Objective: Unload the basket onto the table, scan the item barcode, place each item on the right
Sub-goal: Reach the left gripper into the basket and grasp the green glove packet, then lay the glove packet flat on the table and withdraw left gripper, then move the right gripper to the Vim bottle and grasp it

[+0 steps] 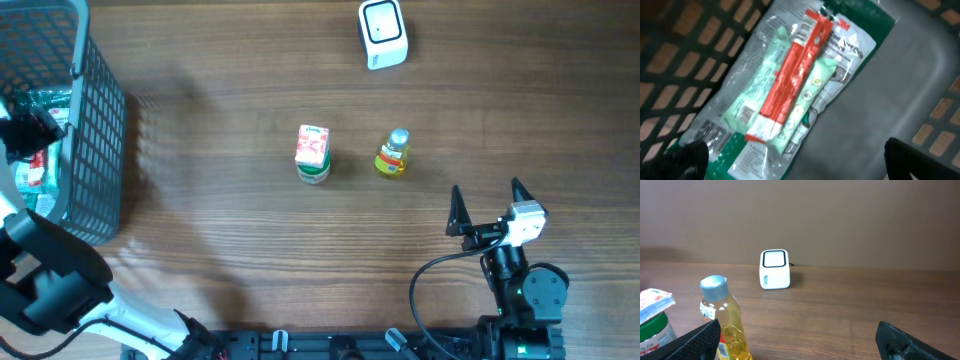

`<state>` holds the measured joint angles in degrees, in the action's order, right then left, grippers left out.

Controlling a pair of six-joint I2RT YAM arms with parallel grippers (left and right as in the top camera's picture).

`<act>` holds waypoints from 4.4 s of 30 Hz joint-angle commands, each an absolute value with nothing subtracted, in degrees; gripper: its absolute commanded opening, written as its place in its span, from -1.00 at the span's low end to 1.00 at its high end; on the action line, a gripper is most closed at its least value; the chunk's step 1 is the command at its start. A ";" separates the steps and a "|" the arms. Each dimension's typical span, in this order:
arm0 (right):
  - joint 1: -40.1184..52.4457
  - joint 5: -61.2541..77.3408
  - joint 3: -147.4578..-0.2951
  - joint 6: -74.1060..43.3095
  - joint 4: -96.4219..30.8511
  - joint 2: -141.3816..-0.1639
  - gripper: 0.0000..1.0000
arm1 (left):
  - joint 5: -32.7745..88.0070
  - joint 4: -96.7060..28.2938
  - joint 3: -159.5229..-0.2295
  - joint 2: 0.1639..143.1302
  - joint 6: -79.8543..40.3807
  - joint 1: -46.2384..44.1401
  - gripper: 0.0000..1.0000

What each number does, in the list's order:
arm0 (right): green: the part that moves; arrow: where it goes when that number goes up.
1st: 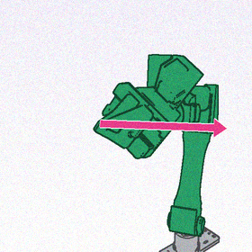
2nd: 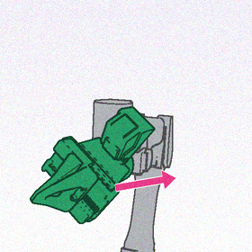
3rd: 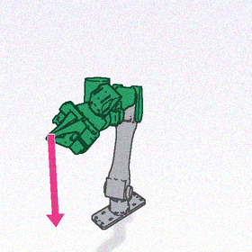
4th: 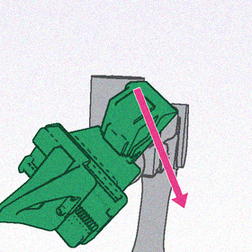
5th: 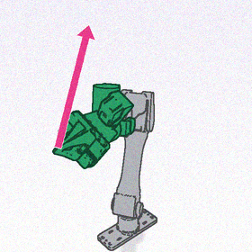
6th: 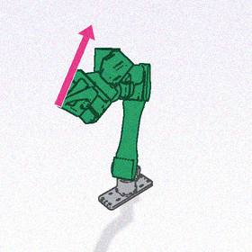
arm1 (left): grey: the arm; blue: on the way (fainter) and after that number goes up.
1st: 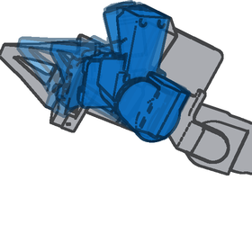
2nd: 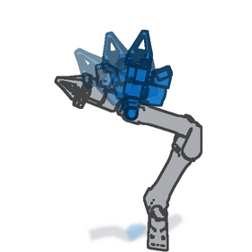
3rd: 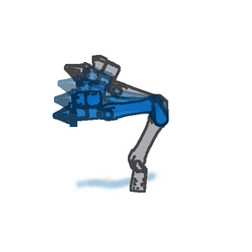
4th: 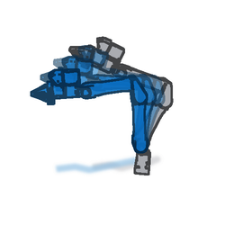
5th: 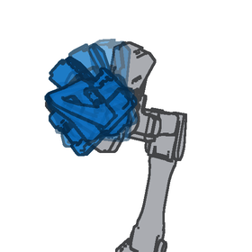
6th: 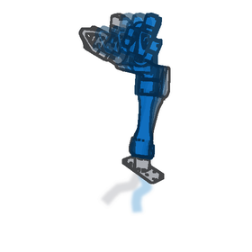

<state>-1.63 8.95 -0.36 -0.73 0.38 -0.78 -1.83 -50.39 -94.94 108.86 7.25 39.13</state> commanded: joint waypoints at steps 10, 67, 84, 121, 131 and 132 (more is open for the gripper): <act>-1.85 9.04 -0.30 -0.16 0.58 -0.43 1.00 | 2.52 -41.54 -90.63 116.29 27.31 39.66 1.00; -1.85 9.06 -0.30 -0.16 0.58 -0.43 1.00 | -1.39 -60.53 -89.30 82.70 -4.78 -0.56 -0.81; -1.85 9.04 -0.30 -0.14 0.58 -0.43 1.00 | -12.08 -47.94 -80.55 113.40 -4.80 -12.16 0.02; -1.85 9.04 -0.30 -0.16 0.58 -0.43 0.99 | -10.98 -49.32 -84.27 87.44 -9.47 11.75 1.00; -1.85 11.42 -0.30 -3.57 0.78 -0.43 0.99 | -10.96 -49.32 -84.27 87.44 -9.47 11.75 1.00; -1.85 11.68 -0.30 -6.28 0.78 -0.43 0.99 | -10.96 -49.32 -84.27 87.44 -9.47 11.75 1.00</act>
